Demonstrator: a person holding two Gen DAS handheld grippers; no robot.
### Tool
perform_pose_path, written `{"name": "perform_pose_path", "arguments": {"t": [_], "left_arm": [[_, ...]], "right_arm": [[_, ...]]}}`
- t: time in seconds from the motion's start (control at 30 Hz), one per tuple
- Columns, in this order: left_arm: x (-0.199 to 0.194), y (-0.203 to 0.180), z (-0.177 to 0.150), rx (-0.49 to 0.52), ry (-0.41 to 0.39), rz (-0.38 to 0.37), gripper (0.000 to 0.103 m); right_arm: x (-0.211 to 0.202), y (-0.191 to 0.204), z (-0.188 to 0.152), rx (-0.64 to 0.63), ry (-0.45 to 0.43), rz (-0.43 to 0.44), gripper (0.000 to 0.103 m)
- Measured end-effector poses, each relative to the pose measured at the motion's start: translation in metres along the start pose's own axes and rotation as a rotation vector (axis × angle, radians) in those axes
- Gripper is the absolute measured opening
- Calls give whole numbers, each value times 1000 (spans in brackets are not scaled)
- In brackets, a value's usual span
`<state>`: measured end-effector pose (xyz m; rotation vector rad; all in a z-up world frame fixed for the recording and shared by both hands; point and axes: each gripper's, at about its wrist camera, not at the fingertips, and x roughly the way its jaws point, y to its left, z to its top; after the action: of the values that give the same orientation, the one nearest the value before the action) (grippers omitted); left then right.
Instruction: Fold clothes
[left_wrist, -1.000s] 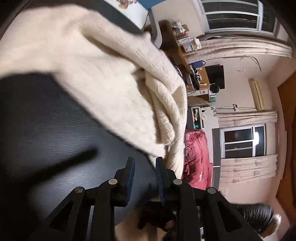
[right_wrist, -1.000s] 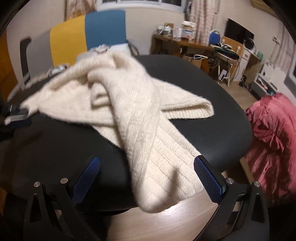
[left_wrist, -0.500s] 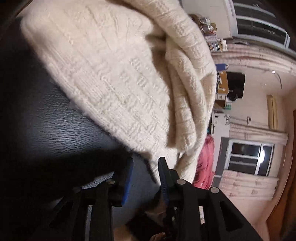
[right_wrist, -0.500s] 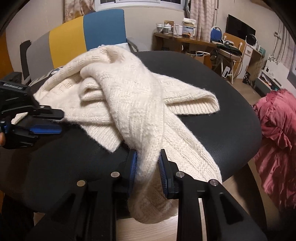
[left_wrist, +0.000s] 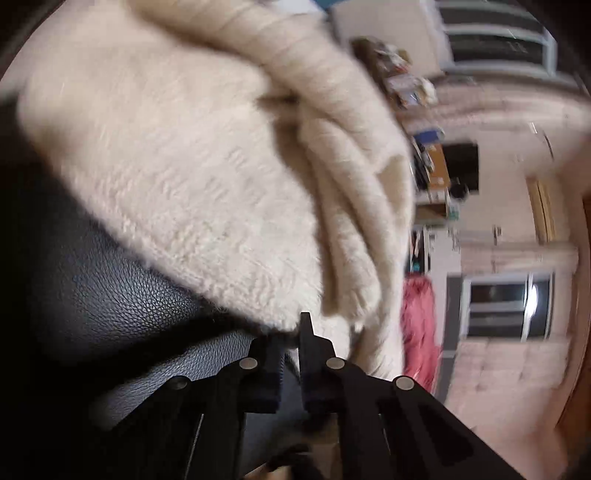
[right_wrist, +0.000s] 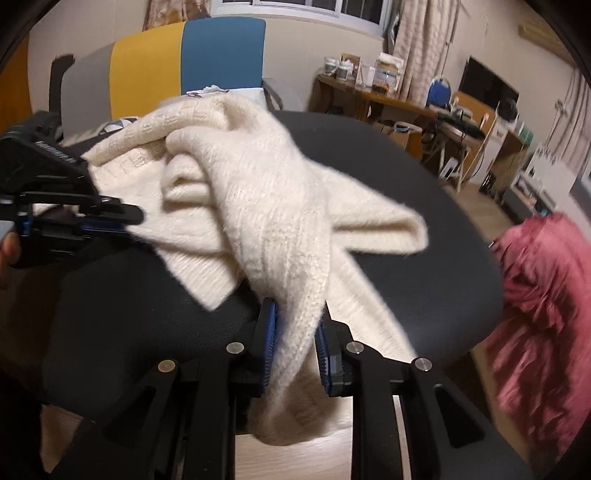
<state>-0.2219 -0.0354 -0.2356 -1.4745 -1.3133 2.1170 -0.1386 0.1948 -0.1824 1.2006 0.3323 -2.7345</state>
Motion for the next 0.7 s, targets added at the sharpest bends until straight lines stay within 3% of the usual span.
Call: {"name": "perform_pose_path", "arguments": {"t": [0.13,0.27,0.37,0.43,0.5,0.6,0.7], "left_arm": [[-18,-11,0,145,51,-31,0],[-52,-6,-3,279,71,-25,0],[-82,13,-3,273,70,-25,0],[-85,23,-2,222,74,-74,0],[-75,24,-5,177,84,-95,7],[-56,21,-10,121,113,-124,22],[-42,21,-6,48,88,-138,25]], "right_arm": [[-11,-17,22,-61,-36,-119,22],[-10,-52,61,-28,-65,-199,22],[-1,-73,92,0,-73,-260,22],[13,-85,108,10,-56,-303,22],[36,-97,122,16,-14,-342,22],[70,-111,125,69,86,-320,22],[95,-113,115,89,154,-285,22]]}}
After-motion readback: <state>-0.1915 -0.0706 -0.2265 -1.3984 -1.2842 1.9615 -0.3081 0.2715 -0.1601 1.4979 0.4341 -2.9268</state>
